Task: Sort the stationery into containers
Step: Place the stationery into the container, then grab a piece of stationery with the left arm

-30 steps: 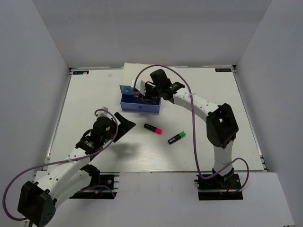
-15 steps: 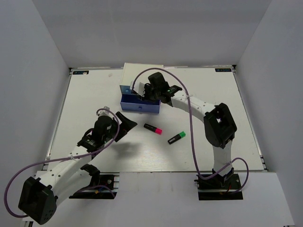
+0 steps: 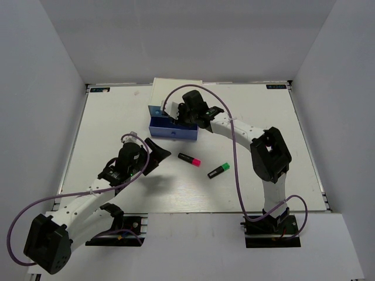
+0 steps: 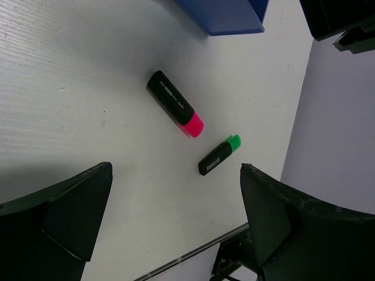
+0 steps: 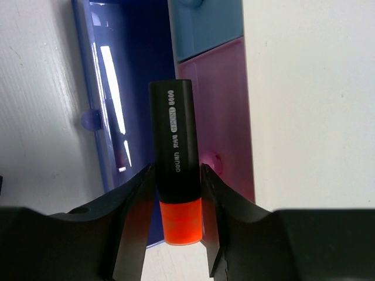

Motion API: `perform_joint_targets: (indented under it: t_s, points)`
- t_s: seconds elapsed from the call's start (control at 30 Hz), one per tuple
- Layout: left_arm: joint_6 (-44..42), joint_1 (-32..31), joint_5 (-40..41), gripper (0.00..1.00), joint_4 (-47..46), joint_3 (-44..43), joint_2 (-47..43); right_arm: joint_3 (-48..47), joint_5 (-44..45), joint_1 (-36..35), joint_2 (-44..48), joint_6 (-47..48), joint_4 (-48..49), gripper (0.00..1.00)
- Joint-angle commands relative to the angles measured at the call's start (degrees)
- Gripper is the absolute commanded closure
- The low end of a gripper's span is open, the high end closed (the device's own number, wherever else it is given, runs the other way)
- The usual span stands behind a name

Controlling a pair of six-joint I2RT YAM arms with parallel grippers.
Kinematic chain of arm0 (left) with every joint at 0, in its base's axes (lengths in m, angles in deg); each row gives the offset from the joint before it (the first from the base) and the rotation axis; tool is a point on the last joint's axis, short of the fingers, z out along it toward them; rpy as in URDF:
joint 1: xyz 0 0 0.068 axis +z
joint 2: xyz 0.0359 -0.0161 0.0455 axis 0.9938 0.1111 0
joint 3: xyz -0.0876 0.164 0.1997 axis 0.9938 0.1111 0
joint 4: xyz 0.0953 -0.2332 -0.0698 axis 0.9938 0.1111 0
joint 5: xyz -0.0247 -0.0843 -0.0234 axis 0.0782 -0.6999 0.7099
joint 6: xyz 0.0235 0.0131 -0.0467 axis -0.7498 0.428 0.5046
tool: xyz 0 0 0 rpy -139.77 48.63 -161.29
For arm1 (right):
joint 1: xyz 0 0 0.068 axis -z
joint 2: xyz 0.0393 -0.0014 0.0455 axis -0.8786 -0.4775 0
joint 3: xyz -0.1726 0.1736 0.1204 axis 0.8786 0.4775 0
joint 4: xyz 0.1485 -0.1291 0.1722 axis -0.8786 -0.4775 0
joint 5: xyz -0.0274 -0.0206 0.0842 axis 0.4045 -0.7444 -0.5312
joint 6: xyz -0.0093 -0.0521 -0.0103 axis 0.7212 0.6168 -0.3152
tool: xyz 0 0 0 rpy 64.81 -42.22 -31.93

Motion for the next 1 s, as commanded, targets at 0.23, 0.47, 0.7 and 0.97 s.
perform_joint_targets:
  t_s: [0.23, 0.47, 0.7, 0.97]
  points:
    - [1.3, -0.2, -2.0, 0.00, -0.8, -0.1, 2.4, 1.4, 0.4, -0.5, 0.4, 0.3, 1.7, 0.54]
    - [3.0, -0.2, -1.9, 0.03, -1.3, -1.8, 3.8, 1.2, -2.0, -0.1, 3.9, -1.9, -0.1, 0.75]
    - [7.0, -0.7, -1.9, 0.18, 2.0, -9.1, 12.7, 8.1, -2.9, 0.2, 14.0, -8.0, -0.3, 1.00]
    - [14.5, -3.4, 1.9, 0.41, 13.4, -20.3, 23.7, 21.1, 9.4, 3.8, 23.8, -13.4, 5.1, 0.55]
